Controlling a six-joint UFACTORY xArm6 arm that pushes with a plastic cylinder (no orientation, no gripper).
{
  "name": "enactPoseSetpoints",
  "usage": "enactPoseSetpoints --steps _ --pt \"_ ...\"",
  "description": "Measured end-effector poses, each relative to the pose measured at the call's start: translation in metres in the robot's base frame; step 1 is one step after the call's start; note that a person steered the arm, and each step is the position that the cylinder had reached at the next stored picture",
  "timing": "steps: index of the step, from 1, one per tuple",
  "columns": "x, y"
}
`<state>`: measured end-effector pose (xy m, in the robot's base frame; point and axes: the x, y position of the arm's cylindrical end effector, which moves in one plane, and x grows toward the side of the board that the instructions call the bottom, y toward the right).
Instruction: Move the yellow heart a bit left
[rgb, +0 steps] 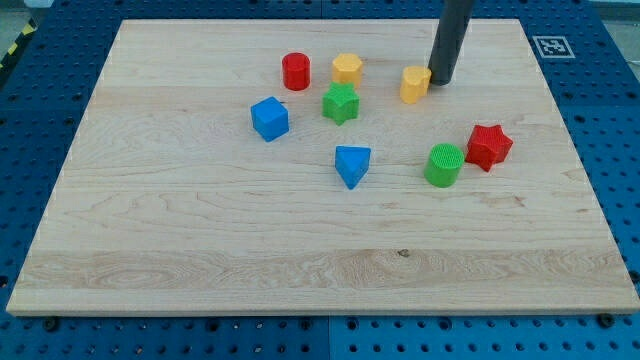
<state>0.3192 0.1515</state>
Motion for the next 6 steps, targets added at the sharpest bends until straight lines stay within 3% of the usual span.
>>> enactPoseSetpoints --steps 2,6 --pt "0.02 0.054" --pt "0.031 -0.02"
